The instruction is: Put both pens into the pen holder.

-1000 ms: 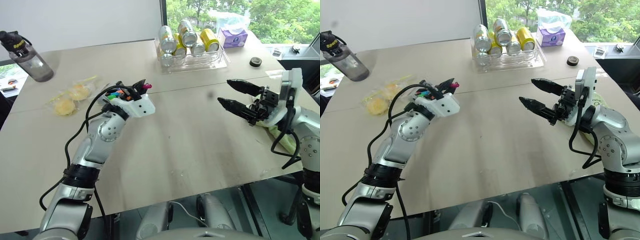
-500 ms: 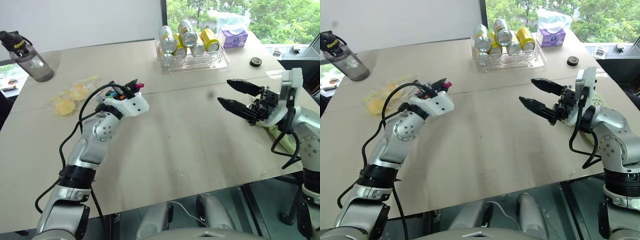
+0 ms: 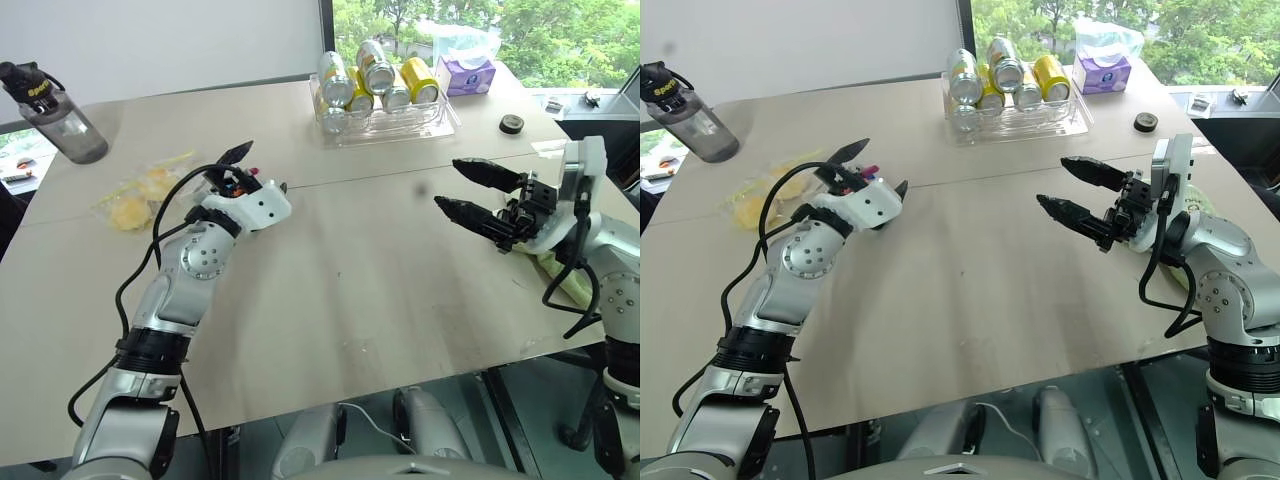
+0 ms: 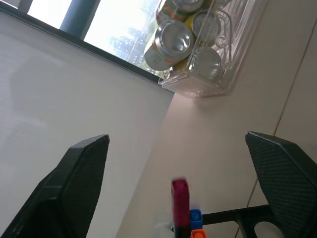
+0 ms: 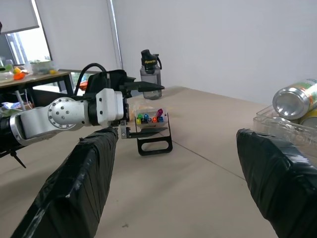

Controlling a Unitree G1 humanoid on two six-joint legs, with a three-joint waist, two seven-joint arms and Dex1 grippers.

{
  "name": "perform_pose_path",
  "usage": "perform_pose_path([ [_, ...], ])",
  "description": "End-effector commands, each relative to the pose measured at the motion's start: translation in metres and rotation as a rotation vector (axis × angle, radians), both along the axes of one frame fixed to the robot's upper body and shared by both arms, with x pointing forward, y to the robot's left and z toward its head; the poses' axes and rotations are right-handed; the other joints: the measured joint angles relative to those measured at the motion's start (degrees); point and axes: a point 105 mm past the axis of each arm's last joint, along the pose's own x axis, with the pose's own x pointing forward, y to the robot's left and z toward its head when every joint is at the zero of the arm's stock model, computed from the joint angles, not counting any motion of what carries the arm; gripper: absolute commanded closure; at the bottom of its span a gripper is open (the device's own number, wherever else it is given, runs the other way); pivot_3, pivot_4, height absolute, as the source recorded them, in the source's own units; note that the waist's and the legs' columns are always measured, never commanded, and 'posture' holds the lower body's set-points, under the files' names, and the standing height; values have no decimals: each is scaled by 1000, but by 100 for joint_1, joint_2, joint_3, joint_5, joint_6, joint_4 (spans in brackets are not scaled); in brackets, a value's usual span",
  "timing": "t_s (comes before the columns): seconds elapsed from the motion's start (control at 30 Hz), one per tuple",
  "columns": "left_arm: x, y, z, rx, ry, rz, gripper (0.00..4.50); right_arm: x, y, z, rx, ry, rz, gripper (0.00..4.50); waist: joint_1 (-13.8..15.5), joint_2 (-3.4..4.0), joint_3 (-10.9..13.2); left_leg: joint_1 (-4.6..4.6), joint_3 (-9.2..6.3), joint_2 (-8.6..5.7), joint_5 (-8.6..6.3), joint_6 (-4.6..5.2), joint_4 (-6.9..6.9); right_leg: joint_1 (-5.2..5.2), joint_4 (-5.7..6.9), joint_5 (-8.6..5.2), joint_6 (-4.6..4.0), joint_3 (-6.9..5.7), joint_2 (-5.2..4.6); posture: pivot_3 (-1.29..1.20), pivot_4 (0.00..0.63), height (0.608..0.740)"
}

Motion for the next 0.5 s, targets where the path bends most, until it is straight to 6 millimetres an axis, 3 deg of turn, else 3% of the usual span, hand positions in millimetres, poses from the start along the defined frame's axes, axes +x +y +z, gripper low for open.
perform_pose_path([
  [0.03,1,9,16,-6,-53,27,104,-6,4,9,11,-42,36,447,0,0,0,0,0,0,0,0,0,0,0,0,0,0,0,0,150,739],
  [0.23,0,4,21,-22,-70,6,104,-4,6,5,-3,-22,54,447,2,0,0,0,0,0,0,0,2,0,1,0,0,0,0,0,150,739],
  [0.3,-5,-9,19,-111,-36,-77,104,-1,5,-3,-35,-8,38,447,1,0,0,0,0,0,0,0,2,0,2,0,0,0,0,0,150,739],
  [0.4,-22,-38,3,-264,111,-275,104,7,1,-15,-56,-9,-18,447,3,-1,-1,-2,0,0,0,0,5,0,1,0,0,0,-2,0,150,739],
  [0.5,-54,-55,-32,-431,355,-418,104,15,-6,-25,-13,9,-95,447,-63,2,-3,-2,0,0,0,0,6,-1,2,0,0,3,-2,0,150,739],
])
